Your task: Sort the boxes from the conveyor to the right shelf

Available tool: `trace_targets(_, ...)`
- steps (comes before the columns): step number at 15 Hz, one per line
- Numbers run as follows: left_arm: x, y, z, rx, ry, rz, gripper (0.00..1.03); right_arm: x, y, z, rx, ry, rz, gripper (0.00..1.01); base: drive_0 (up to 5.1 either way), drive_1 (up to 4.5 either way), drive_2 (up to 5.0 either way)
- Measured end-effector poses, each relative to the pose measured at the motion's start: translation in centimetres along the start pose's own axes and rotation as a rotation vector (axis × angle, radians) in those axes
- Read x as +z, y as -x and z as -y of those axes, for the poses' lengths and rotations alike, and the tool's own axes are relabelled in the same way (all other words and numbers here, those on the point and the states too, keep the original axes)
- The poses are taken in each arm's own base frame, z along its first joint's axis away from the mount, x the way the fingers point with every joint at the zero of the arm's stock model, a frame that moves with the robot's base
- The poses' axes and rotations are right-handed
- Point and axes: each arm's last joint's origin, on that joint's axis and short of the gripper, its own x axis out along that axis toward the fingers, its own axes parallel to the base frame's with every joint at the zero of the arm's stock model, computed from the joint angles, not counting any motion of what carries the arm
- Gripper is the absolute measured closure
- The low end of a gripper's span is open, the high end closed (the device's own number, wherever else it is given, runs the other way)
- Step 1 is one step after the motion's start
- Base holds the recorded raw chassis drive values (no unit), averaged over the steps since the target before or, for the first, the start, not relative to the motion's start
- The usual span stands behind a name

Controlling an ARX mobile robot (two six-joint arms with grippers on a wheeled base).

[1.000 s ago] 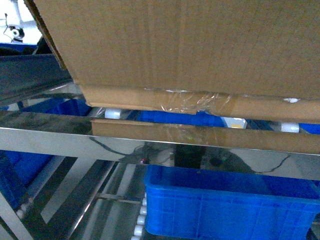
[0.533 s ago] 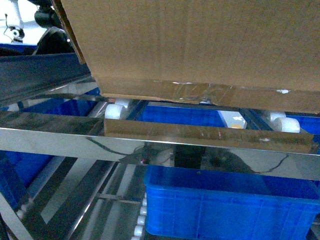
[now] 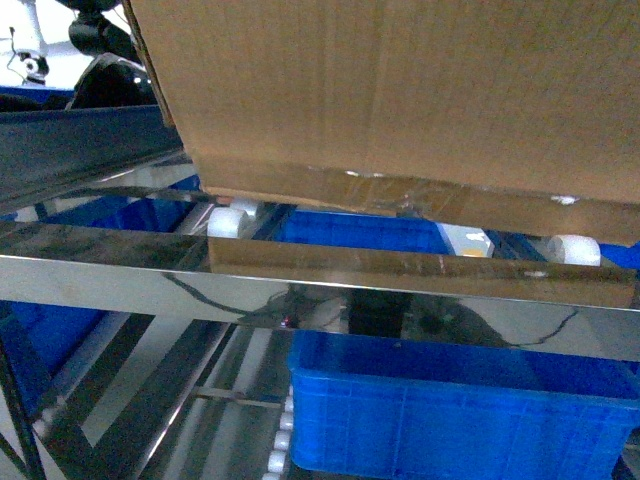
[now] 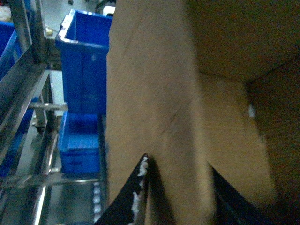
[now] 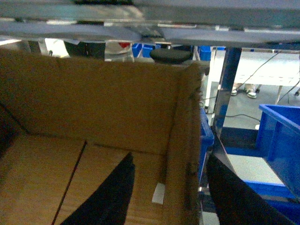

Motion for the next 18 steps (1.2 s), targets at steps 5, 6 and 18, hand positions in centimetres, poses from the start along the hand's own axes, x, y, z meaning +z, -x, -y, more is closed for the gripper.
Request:
trace_targets(5, 0.7, -0.1, 0.7, -0.063, 0.035, 0.127, 0.19, 0.3, 0.1, 0.0, -0.014, -0.010, 0.104, 0.03, 0.0, 0.00, 0.0)
trace_targets(6, 0.4, -0.2, 0.7, -0.060, 0.032, 0.127, 0.07, 0.0, 0.2, 0.0, -0.014, -0.009, 0.100, 0.03, 0.0, 0.00, 0.0)
trace_targets(18, -6.5, 10.8, -3.5, 0.061, -0.052, 0.219, 0.05, -2.8, 12.0, 1.8, 0.028, 0.102, 0.258, 0.03, 0.0, 0.00, 0.0)
